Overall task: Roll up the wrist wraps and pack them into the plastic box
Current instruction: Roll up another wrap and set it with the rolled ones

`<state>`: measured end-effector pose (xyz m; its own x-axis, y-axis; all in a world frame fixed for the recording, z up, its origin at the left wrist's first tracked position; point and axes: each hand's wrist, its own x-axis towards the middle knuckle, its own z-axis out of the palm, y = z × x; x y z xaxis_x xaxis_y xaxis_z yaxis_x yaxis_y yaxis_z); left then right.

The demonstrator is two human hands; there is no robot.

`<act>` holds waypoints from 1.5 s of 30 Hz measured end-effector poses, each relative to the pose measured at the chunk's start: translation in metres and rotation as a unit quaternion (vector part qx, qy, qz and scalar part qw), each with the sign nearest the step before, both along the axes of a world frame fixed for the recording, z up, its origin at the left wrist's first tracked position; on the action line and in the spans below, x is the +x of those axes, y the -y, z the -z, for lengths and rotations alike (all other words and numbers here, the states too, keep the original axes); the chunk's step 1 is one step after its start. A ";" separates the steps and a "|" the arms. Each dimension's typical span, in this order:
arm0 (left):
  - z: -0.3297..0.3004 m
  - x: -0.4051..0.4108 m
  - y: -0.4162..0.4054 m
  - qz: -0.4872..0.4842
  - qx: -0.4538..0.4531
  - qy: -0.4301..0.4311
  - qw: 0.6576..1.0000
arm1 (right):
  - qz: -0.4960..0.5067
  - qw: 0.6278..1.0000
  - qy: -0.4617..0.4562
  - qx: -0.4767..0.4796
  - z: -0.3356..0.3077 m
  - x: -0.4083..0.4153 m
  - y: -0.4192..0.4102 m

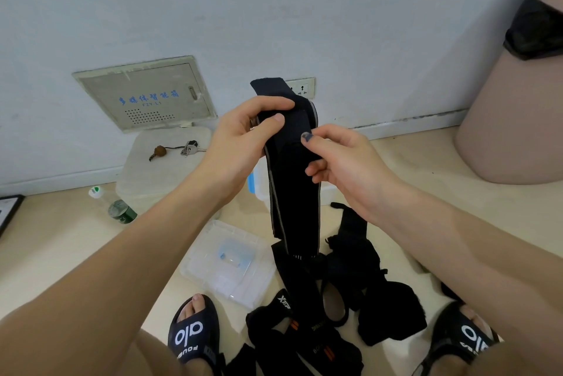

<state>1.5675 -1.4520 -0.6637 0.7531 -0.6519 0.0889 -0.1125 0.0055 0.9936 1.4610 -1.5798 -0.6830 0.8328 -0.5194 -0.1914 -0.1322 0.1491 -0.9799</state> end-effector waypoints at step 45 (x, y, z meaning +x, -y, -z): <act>-0.001 0.018 -0.002 -0.111 -0.051 0.034 0.992 | -0.060 0.953 -0.061 -0.289 0.014 -0.001 0.003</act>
